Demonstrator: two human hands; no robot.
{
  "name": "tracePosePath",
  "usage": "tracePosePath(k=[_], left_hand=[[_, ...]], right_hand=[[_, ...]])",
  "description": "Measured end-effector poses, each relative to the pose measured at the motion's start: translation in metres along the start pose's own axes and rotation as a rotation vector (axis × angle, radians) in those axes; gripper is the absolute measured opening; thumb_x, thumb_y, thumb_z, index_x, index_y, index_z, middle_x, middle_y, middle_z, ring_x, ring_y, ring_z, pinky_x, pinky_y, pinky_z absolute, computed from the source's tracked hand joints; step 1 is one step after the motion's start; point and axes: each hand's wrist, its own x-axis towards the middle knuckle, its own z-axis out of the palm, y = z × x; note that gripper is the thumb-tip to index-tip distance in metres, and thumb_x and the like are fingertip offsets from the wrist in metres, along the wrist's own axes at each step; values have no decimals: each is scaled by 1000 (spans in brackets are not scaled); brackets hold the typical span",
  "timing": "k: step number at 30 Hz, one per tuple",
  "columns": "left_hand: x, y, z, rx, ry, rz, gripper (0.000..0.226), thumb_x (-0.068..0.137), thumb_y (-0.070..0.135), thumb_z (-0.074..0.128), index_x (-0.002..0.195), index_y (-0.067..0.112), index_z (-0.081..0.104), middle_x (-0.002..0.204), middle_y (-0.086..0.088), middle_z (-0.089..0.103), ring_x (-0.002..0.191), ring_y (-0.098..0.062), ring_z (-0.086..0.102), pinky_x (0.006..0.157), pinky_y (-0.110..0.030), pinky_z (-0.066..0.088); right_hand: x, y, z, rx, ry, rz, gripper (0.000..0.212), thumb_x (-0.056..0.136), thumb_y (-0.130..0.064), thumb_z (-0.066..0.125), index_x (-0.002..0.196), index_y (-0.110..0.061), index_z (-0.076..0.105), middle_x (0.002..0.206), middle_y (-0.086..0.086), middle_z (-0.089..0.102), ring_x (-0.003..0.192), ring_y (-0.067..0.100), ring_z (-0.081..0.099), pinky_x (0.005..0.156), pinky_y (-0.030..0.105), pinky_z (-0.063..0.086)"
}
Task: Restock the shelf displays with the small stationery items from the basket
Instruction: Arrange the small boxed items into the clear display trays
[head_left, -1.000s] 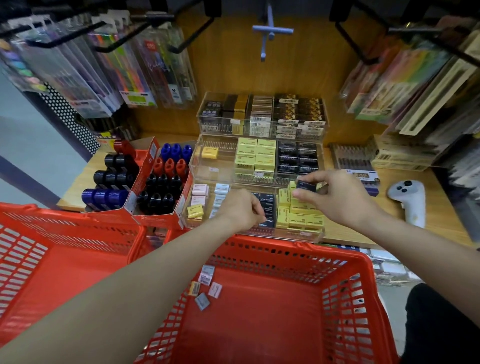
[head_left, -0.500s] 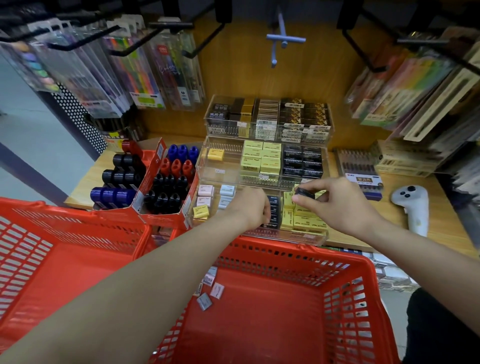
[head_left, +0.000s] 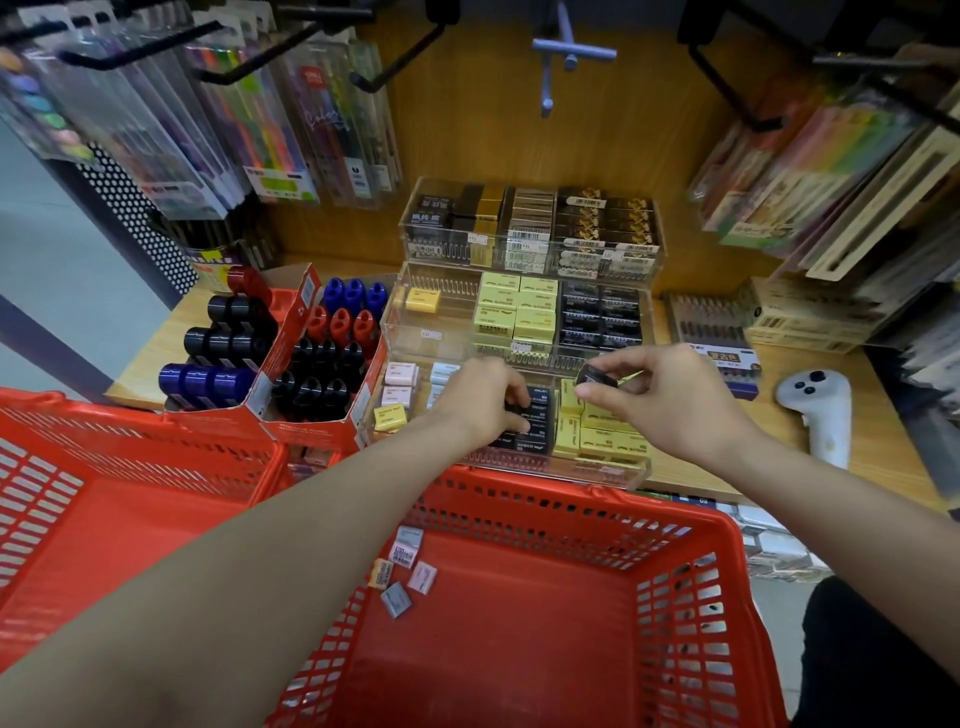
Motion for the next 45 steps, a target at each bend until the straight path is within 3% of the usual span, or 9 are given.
tracePosePath(k=[4, 9, 15, 20, 30, 33, 37, 41, 45], left_hand=[[0, 2, 3, 27, 49, 26, 14, 86, 16, 75, 98, 11, 74, 95, -1, 63, 88, -17, 60, 77, -25, 47], [-24, -20, -33, 111, 203, 120, 19, 94, 4, 58, 102, 11, 74, 108, -4, 70, 99, -22, 63, 90, -33, 50], [-60, -60, -50, 217, 15, 270, 26, 98, 18, 56, 118, 15, 71, 123, 3, 67, 118, -15, 55, 103, -28, 40], [-61, -79, -36, 257, -47, 267, 41, 99, 37, 53, 137, 21, 57, 148, 5, 48, 137, -13, 39, 114, -31, 33], [-63, -77, -34, 428, -140, 324, 60, 100, 47, 47, 154, 29, 28, 165, 5, 12, 151, -17, 4, 123, -41, 15], [-60, -69, -33, 480, -183, 252, 67, 99, 57, 40, 157, 31, 16, 165, 7, 5, 152, -19, -4, 123, -44, 8], [-54, -55, -34, 529, -176, 192, 70, 99, 61, 29, 157, 25, 13, 164, 3, 19, 151, -24, 5, 121, -41, 2], [-51, -28, -28, 544, -83, 176, 64, 101, 56, 31, 151, 17, 32, 155, -3, 38, 146, -29, 20, 120, -44, 12], [-48, 1, -13, 234, -121, 273, 41, 104, 34, 45, 138, 14, 54, 140, -4, 54, 131, -23, 41, 110, -31, 28]], right_hand=[[2, -2, 4, -51, -61, 33, 32, 87, -32, 73, 118, -27, 69, 68, -20, 61, 66, -6, 61, 54, 5, 38], [12, -25, 34, -256, -100, -102, 28, 86, -27, 74, 113, -22, 71, 93, -6, 61, 82, 13, 60, 86, 25, 50], [37, -51, 79, -414, -120, -102, 22, 86, -16, 74, 104, -6, 70, 100, 16, 68, 95, 34, 66, 81, 40, 58], [49, -50, 105, -473, -105, -76, 16, 88, -2, 67, 102, -6, 71, 99, 17, 69, 93, 33, 67, 78, 39, 59], [32, -54, 102, -446, -89, -223, 29, 95, -12, 61, 124, -12, 65, 124, 9, 60, 109, 32, 62, 93, 40, 51], [21, -59, 70, -353, 48, -322, 25, 91, -4, 58, 109, -12, 73, 110, 6, 69, 97, 25, 67, 89, 37, 54], [7, -53, 11, -237, 128, -351, 18, 88, -11, 63, 95, -20, 76, 94, -6, 70, 78, 4, 60, 79, 16, 49], [-9, -22, -15, -339, -32, -309, 18, 90, -16, 63, 101, -24, 75, 105, -7, 68, 92, 7, 61, 89, 31, 53], [-24, -5, -16, -409, -139, -309, 23, 92, -29, 64, 113, -26, 71, 115, -8, 63, 113, 13, 57, 101, 35, 46]])
